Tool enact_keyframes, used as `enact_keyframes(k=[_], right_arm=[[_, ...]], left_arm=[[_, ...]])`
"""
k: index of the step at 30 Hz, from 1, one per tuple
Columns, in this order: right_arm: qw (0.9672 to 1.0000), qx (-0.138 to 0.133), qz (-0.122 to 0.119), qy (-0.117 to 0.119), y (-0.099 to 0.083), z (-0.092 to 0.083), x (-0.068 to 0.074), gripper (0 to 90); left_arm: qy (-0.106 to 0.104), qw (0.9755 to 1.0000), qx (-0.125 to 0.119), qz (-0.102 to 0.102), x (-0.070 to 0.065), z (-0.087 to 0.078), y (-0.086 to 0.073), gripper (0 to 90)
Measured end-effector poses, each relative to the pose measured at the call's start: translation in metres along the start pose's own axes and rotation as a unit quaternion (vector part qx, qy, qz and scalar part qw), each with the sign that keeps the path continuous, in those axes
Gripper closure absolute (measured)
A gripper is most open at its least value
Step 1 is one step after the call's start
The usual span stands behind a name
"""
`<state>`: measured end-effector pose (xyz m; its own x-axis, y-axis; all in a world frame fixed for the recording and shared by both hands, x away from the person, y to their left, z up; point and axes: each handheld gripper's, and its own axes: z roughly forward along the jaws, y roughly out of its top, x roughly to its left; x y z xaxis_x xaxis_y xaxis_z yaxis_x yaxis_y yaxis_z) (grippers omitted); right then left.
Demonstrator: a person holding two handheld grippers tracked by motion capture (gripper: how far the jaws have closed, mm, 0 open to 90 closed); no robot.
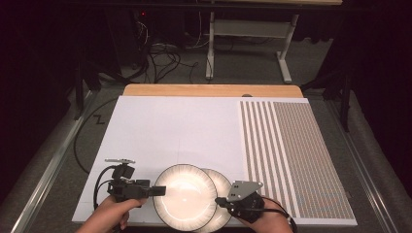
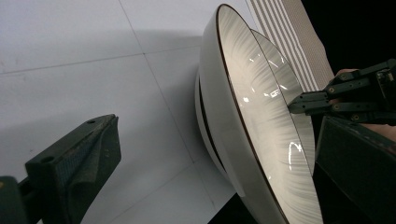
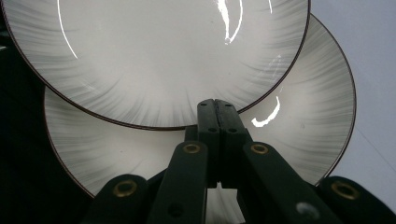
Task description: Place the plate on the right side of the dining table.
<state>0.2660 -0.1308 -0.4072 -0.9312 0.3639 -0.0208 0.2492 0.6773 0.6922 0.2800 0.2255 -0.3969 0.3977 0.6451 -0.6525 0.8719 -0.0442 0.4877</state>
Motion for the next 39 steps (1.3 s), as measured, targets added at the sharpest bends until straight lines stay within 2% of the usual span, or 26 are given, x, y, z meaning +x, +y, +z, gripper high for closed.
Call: enact_keyframes(k=[7, 14, 20, 24, 28, 32, 36, 39], right_arm=[[1.0000, -0.001, 0.001, 0.000, 0.000, 0.000, 0.000, 90.0], [1.0000, -0.001, 0.001, 0.000, 0.000, 0.000, 0.000, 90.0], [1.0000, -0.001, 0.001, -0.001, 0.000, 0.000, 0.000, 90.0], [1.0000, -0.001, -0.001, -0.001, 0.000, 0.000, -0.001, 90.0], [1.0000, -0.001, -0.001, -0.001, 0.000, 0.000, -0.001, 90.0], [1.0000, -0.001, 0.002, -0.002, 0.000, 0.000, 0.000, 90.0], [1.0000, -0.001, 0.000, -0.002, 0.000, 0.000, 0.000, 90.0], [1.0000, -0.001, -0.001, -0.002, 0.000, 0.000, 0.000, 90.0]], left_arm=[[-0.005, 0.9997, 0.018, -0.014, 0.000, 0.004, -0.001, 0.8], [-0.017, 0.9982, 0.042, -0.038, 0.000, 0.011, -0.001, 0.8], [-0.030, 0.9948, 0.071, -0.068, 0.003, 0.013, 0.003, 1.0], [-0.029, 0.9938, 0.077, -0.075, 0.004, 0.012, 0.005, 4.4], [-0.033, 0.9929, 0.077, -0.085, 0.003, 0.010, 0.009, 16.2], [-0.044, 0.9909, 0.093, -0.086, 0.000, 0.011, 0.012, 24.1], [-0.043, 0.9898, 0.106, -0.085, 0.000, 0.010, 0.013, 34.0], [-0.039, 0.9890, 0.108, -0.093, 0.001, 0.010, 0.012, 42.3]])
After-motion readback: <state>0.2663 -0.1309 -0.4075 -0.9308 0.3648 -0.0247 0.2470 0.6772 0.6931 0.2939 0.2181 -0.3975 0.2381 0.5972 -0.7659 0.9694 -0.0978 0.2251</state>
